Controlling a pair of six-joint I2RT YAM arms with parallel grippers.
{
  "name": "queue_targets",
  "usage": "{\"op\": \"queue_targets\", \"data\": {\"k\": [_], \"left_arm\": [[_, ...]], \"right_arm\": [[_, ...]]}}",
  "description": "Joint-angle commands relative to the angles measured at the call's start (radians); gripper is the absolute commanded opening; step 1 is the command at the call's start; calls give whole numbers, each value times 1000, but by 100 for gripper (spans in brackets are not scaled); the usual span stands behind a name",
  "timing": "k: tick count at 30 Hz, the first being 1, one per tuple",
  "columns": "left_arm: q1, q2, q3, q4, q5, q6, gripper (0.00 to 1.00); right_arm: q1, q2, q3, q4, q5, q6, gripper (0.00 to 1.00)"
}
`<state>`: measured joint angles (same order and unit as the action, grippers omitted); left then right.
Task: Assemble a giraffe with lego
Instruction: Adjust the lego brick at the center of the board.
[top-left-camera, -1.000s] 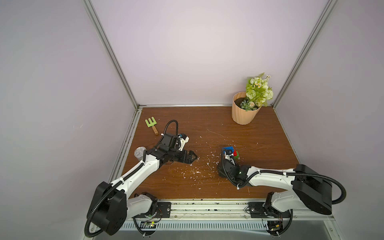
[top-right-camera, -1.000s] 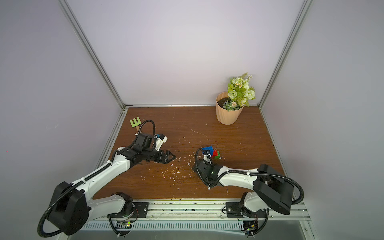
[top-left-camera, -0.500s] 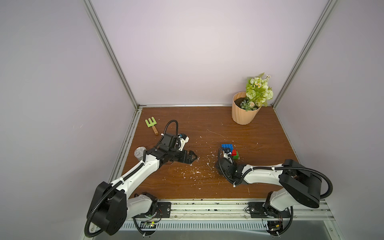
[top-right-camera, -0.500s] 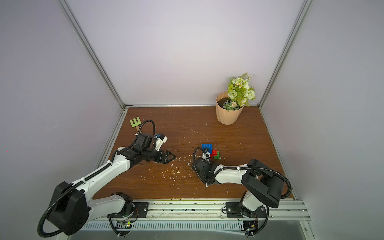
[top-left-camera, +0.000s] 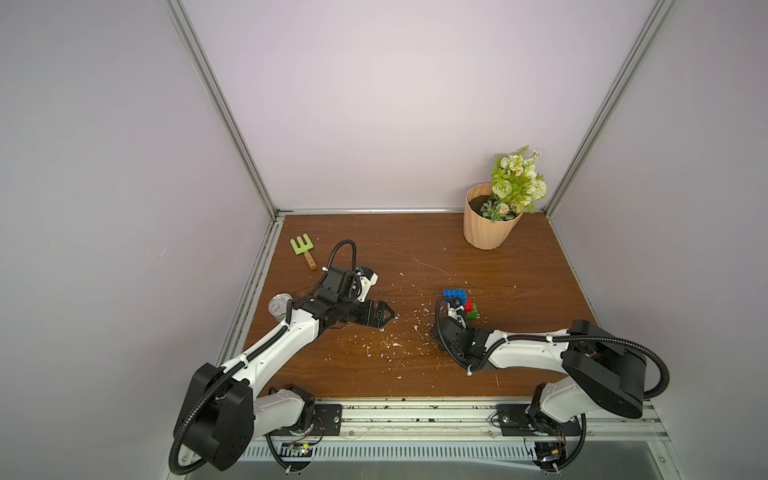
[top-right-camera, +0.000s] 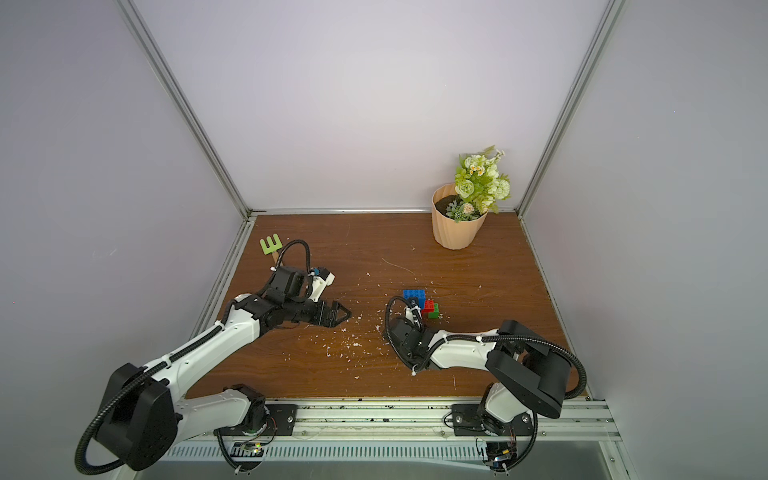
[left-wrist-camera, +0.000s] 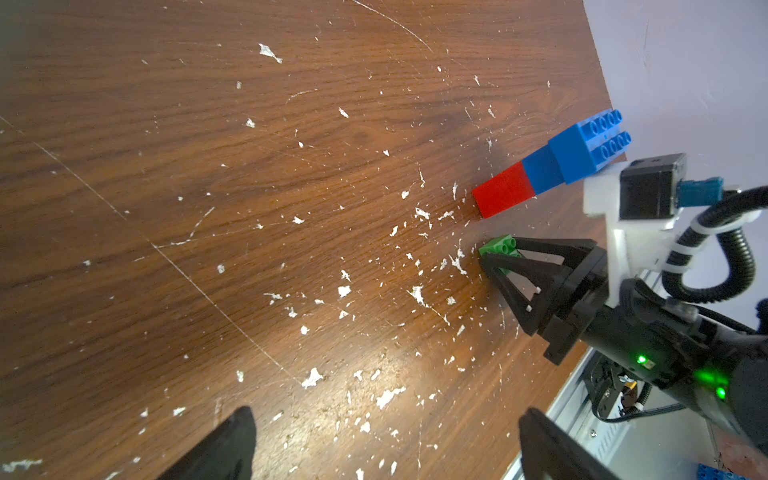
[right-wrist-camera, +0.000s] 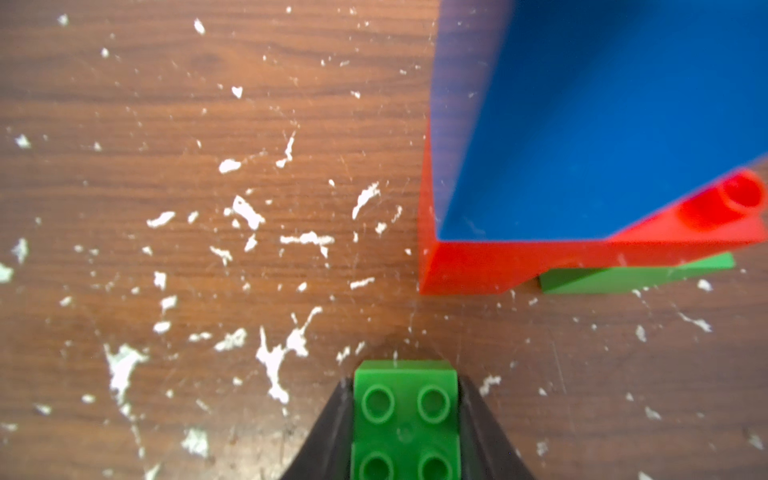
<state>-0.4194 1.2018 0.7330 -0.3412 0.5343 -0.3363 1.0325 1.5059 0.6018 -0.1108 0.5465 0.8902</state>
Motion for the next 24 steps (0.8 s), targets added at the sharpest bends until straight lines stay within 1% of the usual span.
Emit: {"op": "queue_targets", "data": {"k": [1,3,8,12,15,17,18,19,22,24], "left_arm": [[-10,6,0,-18,-8,4,100],[-10,7,1,-17,-9,4,99],[-10,8,1,-16,-7,4,100],[-9,9,1,-16,-7,4,100],[-9,8,1,-16,-7,4,100],[-10,6,-1,-18,-7,3,100],[-10,6,-1,-17,-7,3,100],[-12,5,-2,-19,-8,3,100],[-12,1,-1,-18,-10,2,100],[-12,-2,0,-18,-12,3,99]], "right_arm": [[19,-39,7,-90,-7,42,32],[28,-58,8,-111,-24,51,30],[61,-92,35,-160,-97,48,28],[70,-83,58,-184,-161,25,28],[77,-66,69,-185,-193,-6,31],[78,-59,89,-219,-199,-20,37],[78,-58,97,-236,-205,-28,41],[78,-58,108,-257,-210,-38,48],[75,-54,149,-318,-235,-73,63],[72,-46,181,-361,-248,-94,67]]}}
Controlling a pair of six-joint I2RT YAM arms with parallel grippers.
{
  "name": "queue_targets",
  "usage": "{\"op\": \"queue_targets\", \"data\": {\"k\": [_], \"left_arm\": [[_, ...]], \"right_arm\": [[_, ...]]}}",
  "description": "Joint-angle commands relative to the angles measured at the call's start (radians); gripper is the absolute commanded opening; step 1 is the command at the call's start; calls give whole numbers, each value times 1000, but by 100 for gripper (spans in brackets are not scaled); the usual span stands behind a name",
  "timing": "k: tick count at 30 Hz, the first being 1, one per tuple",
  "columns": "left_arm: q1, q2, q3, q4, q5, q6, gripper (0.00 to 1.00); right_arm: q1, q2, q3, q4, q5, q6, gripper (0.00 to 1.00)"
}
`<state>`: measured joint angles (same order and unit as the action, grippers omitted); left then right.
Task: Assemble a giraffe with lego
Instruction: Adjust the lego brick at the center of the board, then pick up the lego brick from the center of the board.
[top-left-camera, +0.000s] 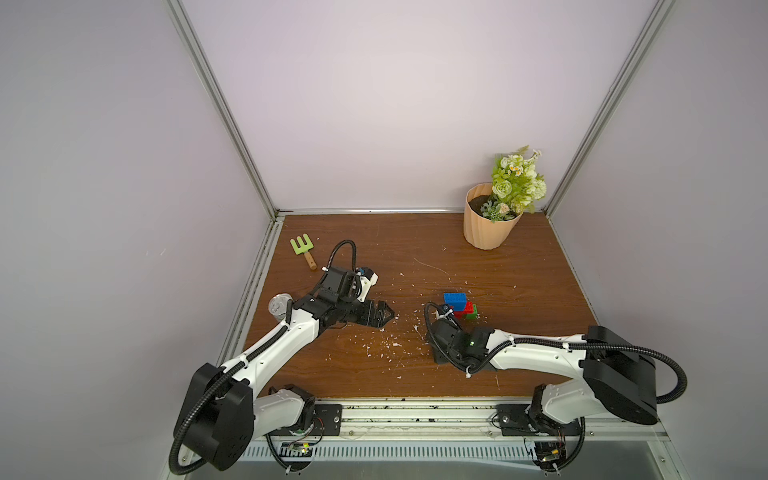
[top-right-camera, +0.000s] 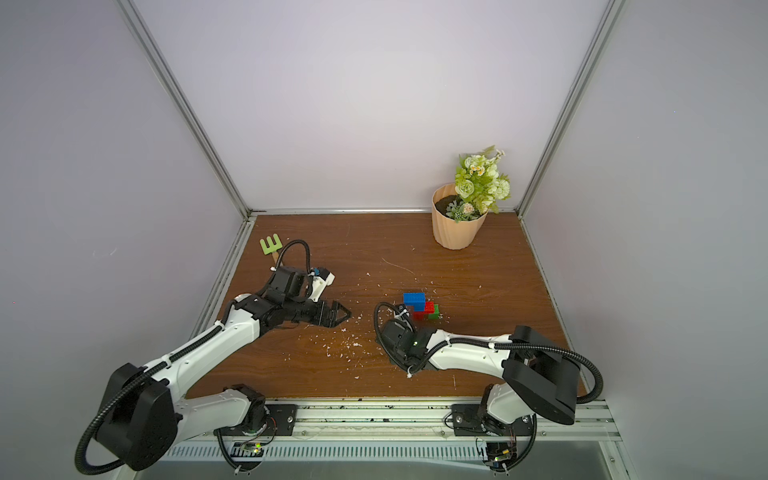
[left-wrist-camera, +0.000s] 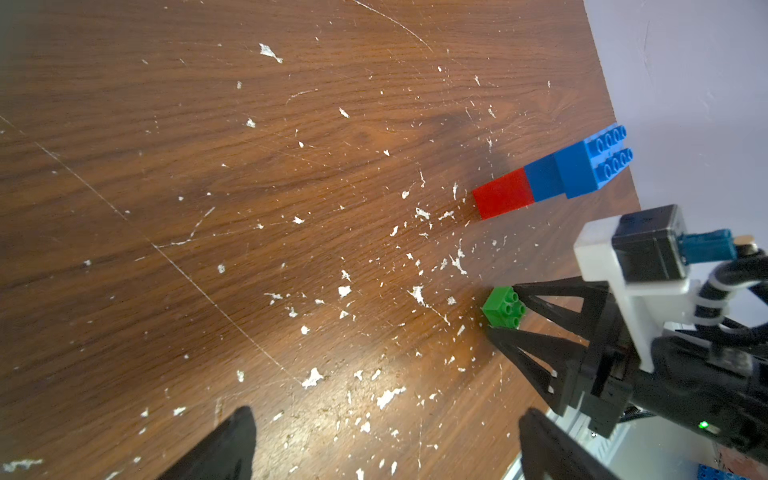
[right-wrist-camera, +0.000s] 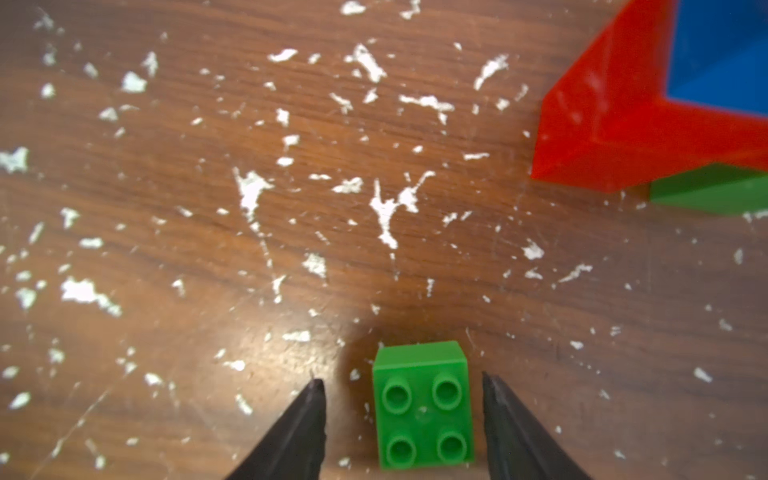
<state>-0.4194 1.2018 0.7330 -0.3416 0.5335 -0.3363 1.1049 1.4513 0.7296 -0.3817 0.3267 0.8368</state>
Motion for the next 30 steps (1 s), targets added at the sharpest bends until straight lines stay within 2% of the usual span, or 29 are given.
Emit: {"op": "queue_targets", "data": {"k": [1,16,30], "left_arm": [[-12,-2,0,-19,-12,4,100],[-12,-16,-1,-22,-21,3,99],[-11,-12,2,-25,-27,6,99]], "right_arm": [[-3,12,70,-106,-37,-53,69],[-140,46,180,-271,-171,-221,67],[-155,81,155,-201,-239,-263,60]]}}
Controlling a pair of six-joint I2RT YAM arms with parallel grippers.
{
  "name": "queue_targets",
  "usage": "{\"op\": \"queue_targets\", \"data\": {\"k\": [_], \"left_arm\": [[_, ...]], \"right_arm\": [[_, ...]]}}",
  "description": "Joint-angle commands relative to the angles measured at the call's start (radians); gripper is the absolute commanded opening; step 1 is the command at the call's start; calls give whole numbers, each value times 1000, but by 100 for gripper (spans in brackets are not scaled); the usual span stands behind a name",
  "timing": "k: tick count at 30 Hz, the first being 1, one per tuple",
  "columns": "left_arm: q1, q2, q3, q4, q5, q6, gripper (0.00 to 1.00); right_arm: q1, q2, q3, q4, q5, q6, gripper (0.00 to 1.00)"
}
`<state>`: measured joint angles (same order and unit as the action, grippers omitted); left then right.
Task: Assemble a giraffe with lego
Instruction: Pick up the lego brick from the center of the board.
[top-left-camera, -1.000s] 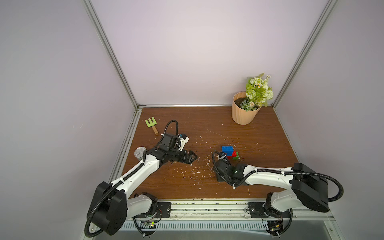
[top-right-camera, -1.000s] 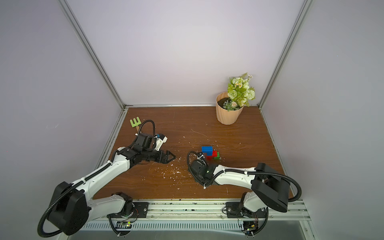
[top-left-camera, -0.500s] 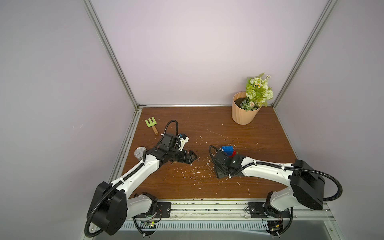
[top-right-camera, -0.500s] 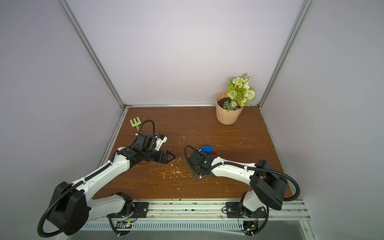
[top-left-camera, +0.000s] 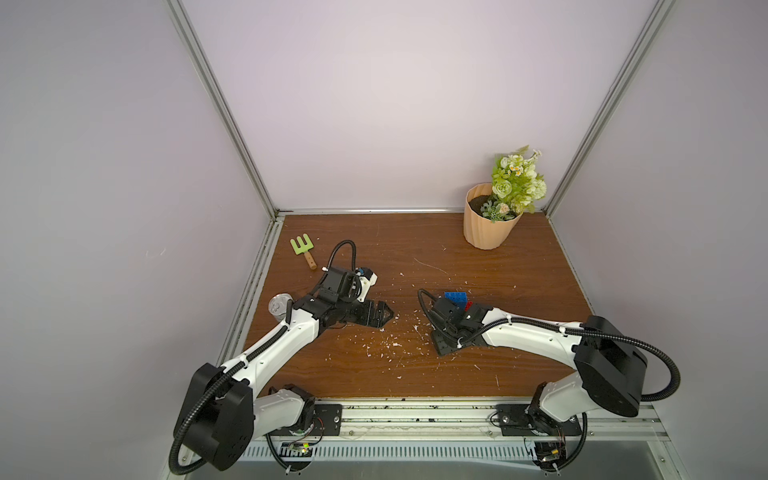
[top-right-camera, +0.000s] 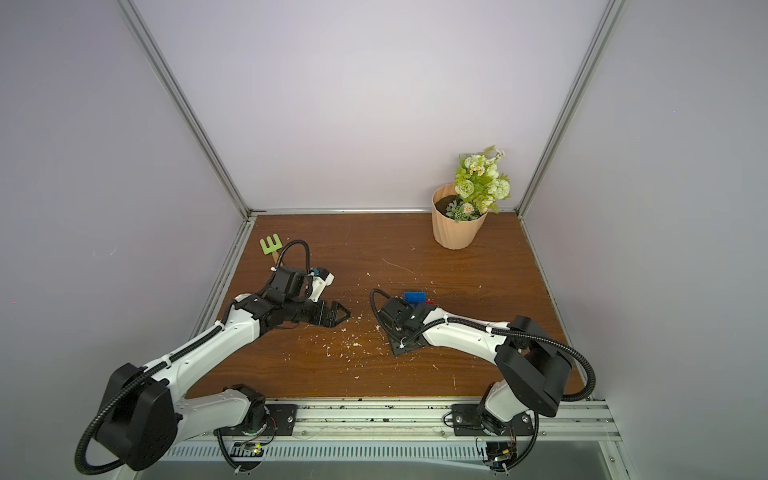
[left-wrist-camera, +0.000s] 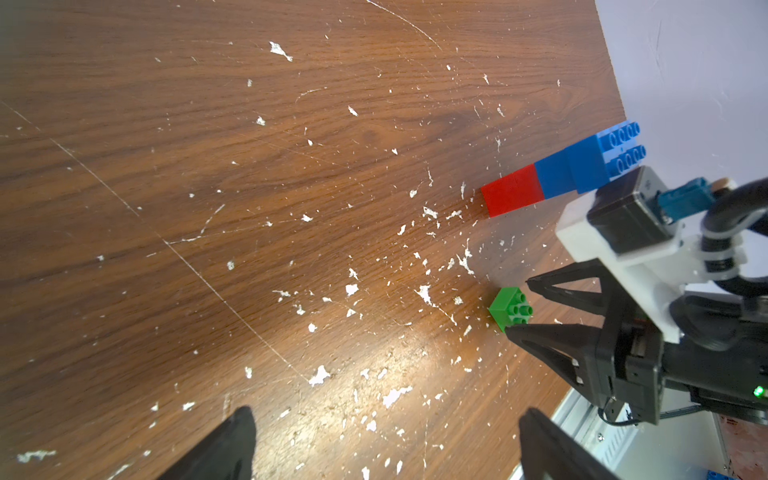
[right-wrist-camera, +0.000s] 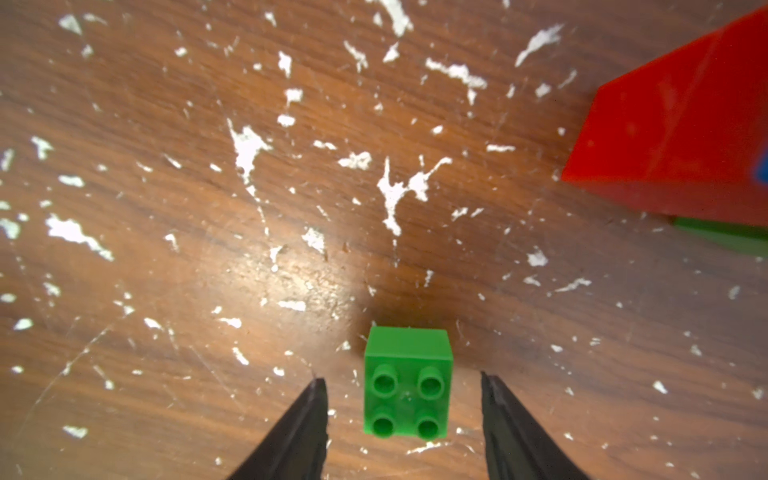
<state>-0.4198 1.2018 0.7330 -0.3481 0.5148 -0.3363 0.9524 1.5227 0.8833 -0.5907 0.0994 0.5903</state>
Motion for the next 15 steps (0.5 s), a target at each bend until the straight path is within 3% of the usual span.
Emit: {"op": "queue_targets", "data": {"k": [1,15], "left_arm": [[-11,-14,2,-19,-8,5,100],[-10,-13,1,-20,-11,6,100]], "right_arm": [[-3,15,0,10,-11,-18,59],[-3,35,-8,19,2,-23,46]]}}
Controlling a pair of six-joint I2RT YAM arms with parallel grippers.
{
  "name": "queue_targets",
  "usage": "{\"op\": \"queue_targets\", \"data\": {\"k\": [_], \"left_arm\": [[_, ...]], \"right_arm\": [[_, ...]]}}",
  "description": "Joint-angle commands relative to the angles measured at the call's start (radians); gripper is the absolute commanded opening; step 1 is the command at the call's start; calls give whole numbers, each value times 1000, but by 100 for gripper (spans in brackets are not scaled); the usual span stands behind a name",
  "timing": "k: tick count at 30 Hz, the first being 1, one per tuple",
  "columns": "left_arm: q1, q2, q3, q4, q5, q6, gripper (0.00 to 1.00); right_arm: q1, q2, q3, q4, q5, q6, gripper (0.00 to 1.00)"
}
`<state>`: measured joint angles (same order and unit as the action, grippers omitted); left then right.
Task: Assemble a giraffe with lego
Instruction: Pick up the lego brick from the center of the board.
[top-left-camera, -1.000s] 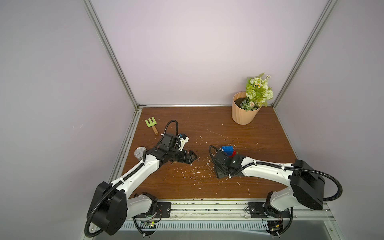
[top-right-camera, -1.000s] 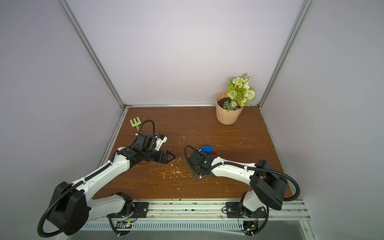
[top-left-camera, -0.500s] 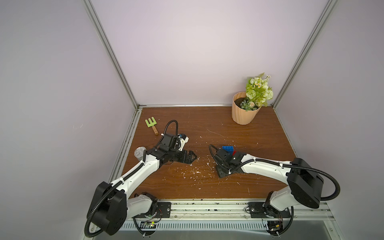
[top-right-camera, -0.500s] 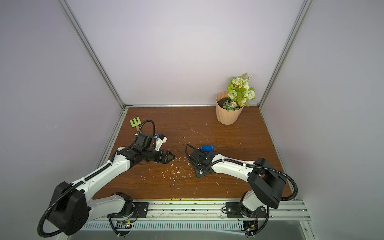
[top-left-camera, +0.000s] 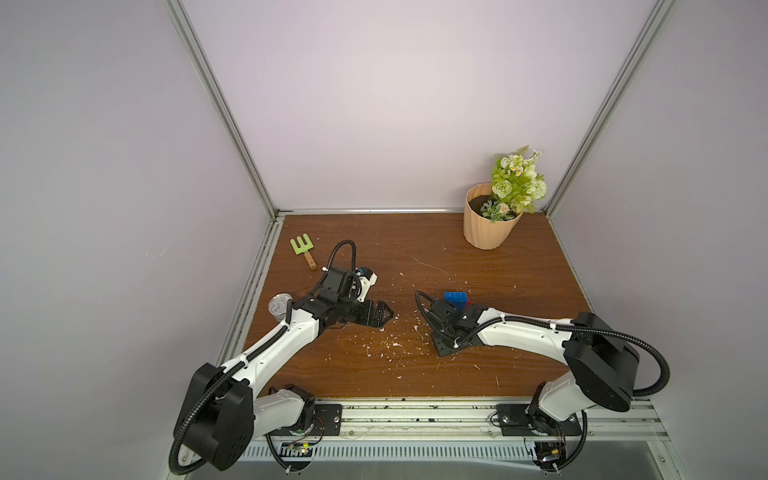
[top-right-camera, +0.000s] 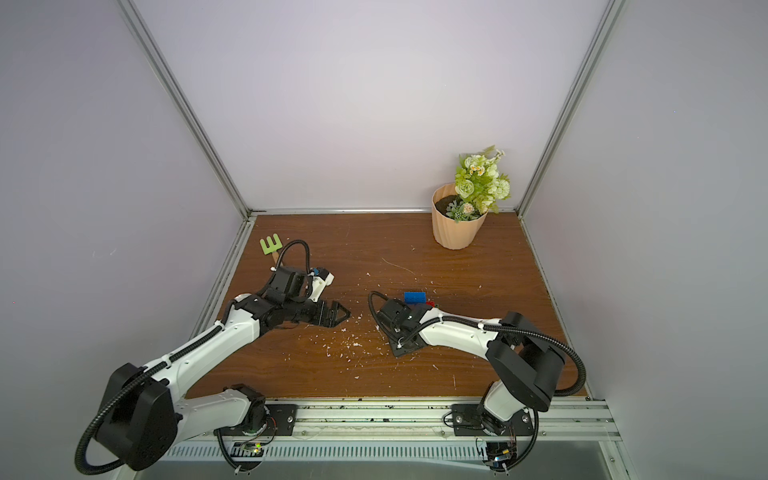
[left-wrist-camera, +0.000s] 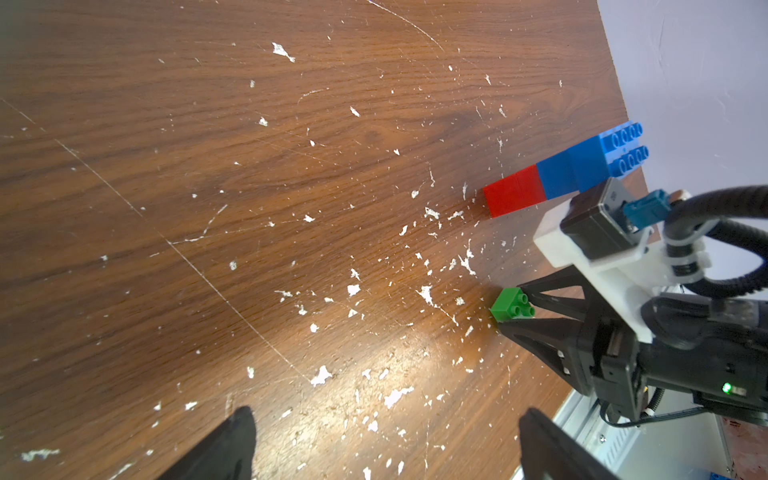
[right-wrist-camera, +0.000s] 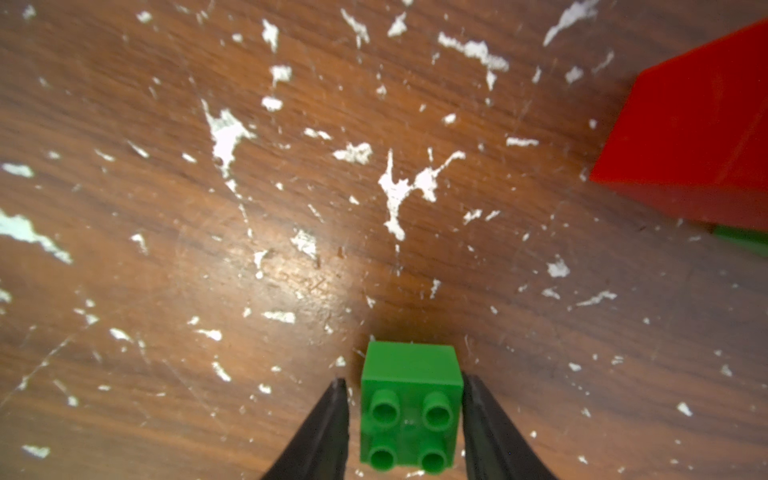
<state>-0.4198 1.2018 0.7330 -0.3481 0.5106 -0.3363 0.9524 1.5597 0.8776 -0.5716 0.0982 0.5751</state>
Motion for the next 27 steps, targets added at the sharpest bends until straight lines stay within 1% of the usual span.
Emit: {"op": "queue_targets", "data": {"k": [1,9,14,16,20,27], "left_arm": [[-11,-14,2,-20,-7,5,100],[-11,-16,1,-22,-8,4,100],[-11,-12,3,-20,-6,3,100],[-11,-11,2,-20,-4,5,100],[-10,-23,1,-19,1,3,99],[-11,-35,4,-20,3,7,99]], "right_arm": [[-3,-2,-3,-1,4,-9,46],[-3,2,0,-7,12,-13,38],[-3,-3,25,-39,18,-17,32],[-3,-5,44,-64,15,-17,31],[-3,-17,125,-163,18,-27,30],[-3,-32,324,-357,-35,-49,30]]}}
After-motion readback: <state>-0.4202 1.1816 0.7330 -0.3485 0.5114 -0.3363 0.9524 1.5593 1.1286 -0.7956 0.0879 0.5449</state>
